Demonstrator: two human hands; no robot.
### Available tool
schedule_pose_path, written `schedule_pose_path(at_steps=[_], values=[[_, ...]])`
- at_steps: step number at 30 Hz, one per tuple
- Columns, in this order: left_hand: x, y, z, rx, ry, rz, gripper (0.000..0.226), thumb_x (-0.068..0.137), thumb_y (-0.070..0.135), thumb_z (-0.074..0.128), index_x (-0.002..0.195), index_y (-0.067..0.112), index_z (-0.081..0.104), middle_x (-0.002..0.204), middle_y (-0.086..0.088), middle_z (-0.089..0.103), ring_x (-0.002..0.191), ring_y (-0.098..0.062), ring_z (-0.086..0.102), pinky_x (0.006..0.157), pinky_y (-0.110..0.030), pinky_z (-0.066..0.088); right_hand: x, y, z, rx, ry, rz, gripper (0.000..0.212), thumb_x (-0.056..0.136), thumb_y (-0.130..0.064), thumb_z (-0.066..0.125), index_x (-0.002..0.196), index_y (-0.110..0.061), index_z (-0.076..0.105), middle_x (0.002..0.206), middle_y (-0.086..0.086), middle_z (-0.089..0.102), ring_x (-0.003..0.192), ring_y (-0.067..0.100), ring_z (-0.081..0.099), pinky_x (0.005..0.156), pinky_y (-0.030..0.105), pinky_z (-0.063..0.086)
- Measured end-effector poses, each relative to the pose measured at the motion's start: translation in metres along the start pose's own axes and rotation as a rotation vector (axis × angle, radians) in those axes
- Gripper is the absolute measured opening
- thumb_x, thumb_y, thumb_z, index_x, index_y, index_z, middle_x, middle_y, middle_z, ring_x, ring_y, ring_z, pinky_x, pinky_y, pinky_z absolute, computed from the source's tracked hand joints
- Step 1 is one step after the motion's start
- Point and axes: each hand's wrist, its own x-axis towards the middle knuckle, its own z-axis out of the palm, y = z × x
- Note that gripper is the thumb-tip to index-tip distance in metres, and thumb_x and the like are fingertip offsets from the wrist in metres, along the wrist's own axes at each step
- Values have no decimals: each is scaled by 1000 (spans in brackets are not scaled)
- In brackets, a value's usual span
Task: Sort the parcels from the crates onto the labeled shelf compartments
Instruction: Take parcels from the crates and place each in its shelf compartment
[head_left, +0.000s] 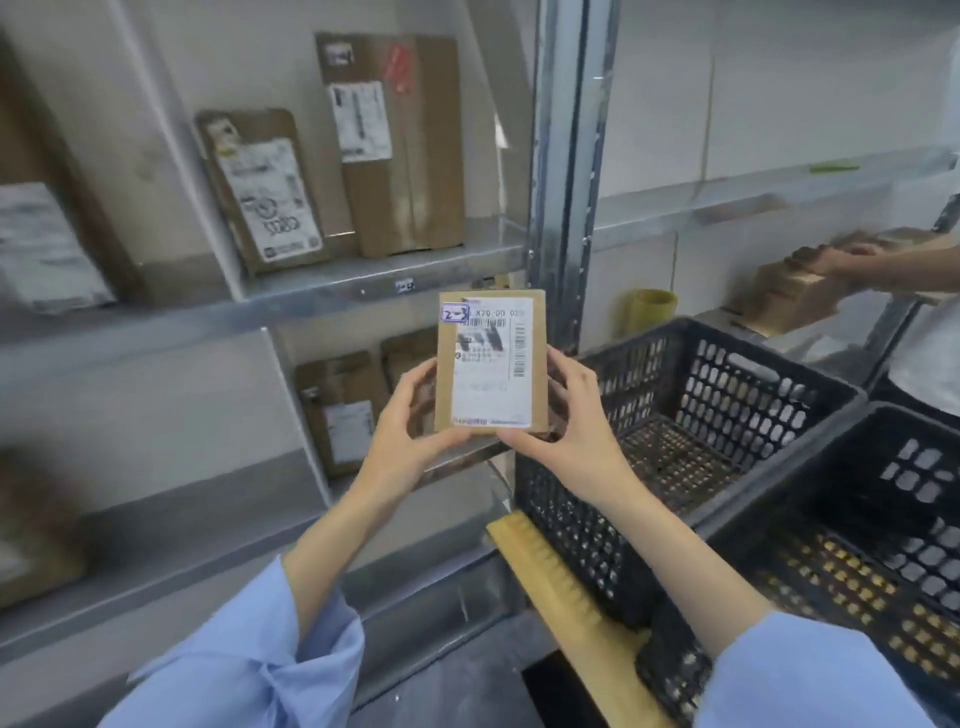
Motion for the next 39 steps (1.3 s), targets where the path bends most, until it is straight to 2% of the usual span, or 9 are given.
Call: schedule_pose_path(at_steps=[2, 6, 10, 13, 17, 21, 26, 31, 39], values=[[-19, 7, -25, 2, 94, -17, 87, 65, 39, 87, 139, 26, 43, 138, 16, 53, 126, -5, 51, 100, -21, 43, 4, -11, 23, 72, -83, -35, 99, 74, -22, 86, 152, -22, 25, 151, -10, 29, 137, -5, 35, 111, 17, 36], [-60, 14, -77, 1, 259, -48, 72, 65, 35, 81, 128, 34, 46, 131, 25, 53, 123, -5, 53, 96, -18, 44, 9, -39, 76, 142, -253, -104, 94, 76, -23, 84, 147, -32, 24, 145, -30, 35, 134, -13, 34, 101, 4, 32], [-104, 19, -125, 27, 410, -68, 65, 70, 22, 78, 125, 32, 46, 135, 10, 55, 125, -7, 52, 101, -21, 41, 7, -59, 134, 207, -347, -112, 81, 80, -27, 81, 140, -39, 27, 124, -53, 39, 121, -24, 38, 94, 4, 36], [-133, 22, -155, 63, 472, -91, 71, 66, 34, 79, 127, 33, 44, 137, 6, 54, 127, -6, 51, 105, -26, 40, 2, -73, 176, 250, -403, -113, 81, 82, -26, 79, 143, -33, 27, 134, -38, 43, 123, -19, 41, 104, 22, 42], [-163, 19, -193, 98, 564, -144, 83, 70, 25, 77, 143, 23, 39, 141, 10, 50, 126, 0, 50, 104, -22, 43, -6, -90, 228, 272, -489, -113, 101, 82, -21, 80, 155, -36, 12, 152, -17, 35, 125, -12, 40, 98, 16, 37], [-188, 10, -227, 117, 631, -161, 73, 77, 11, 75, 141, 18, 42, 140, 2, 53, 125, -7, 51, 80, -14, 51, -12, -100, 278, 239, -540, -128, 100, 84, -22, 78, 157, -36, 11, 152, -13, 40, 130, 6, 44, 107, 30, 40], [-209, -6, -273, 232, 650, -152, 68, 82, -2, 73, 136, 26, 42, 131, 19, 51, 113, 16, 50, 84, -20, 53, -20, -108, 334, 219, -539, -112, 79, 86, -25, 75, 146, -47, 27, 138, -12, 50, 116, -11, 47, 84, 7, 41], [-221, -34, -317, 343, 623, -189, 73, 80, 9, 79, 134, 39, 41, 132, 24, 50, 122, 3, 49, 94, -35, 52, -21, -108, 381, 169, -508, -55, 77, 85, -22, 76, 149, -28, 33, 127, -11, 46, 102, -29, 43, 75, -4, 38], [-208, -98, -346, 246, 564, -262, 70, 80, 0, 75, 126, 39, 40, 126, 26, 49, 122, 7, 48, 77, -19, 54, -17, -77, 421, 142, -477, 72, 82, 83, -19, 79, 145, -34, 27, 129, -24, 47, 111, -12, 51, 95, 13, 41]])
